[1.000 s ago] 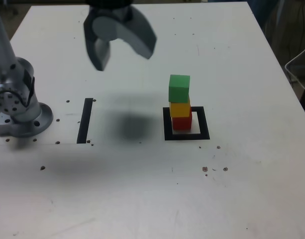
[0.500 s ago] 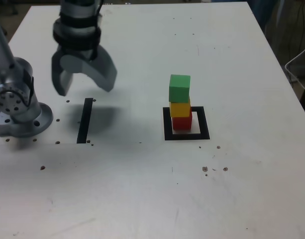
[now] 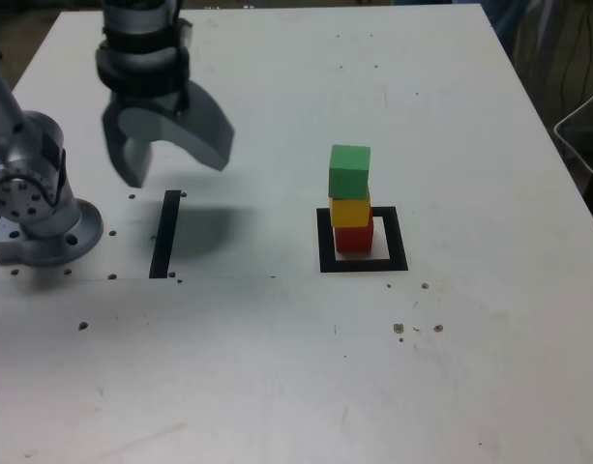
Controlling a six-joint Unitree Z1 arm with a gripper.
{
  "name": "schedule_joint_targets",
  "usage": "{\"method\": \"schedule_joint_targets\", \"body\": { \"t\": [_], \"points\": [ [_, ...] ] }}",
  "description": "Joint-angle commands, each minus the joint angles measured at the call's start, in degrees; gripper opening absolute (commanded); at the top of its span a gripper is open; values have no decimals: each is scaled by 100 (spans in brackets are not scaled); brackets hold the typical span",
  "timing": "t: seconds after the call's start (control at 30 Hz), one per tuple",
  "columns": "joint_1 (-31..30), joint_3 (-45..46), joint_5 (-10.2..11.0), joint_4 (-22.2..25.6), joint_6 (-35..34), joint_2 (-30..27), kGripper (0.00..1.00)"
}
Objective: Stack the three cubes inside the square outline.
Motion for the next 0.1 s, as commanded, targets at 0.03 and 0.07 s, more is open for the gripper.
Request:
{"method": "schedule_joint_targets", "body": {
  "t": [0.03, 0.07],
  "points": [
    [-10, -4, 9, -162, -2, 75, 100],
    [-23, -5, 9, -207, -2, 94, 100]
  ]
}}
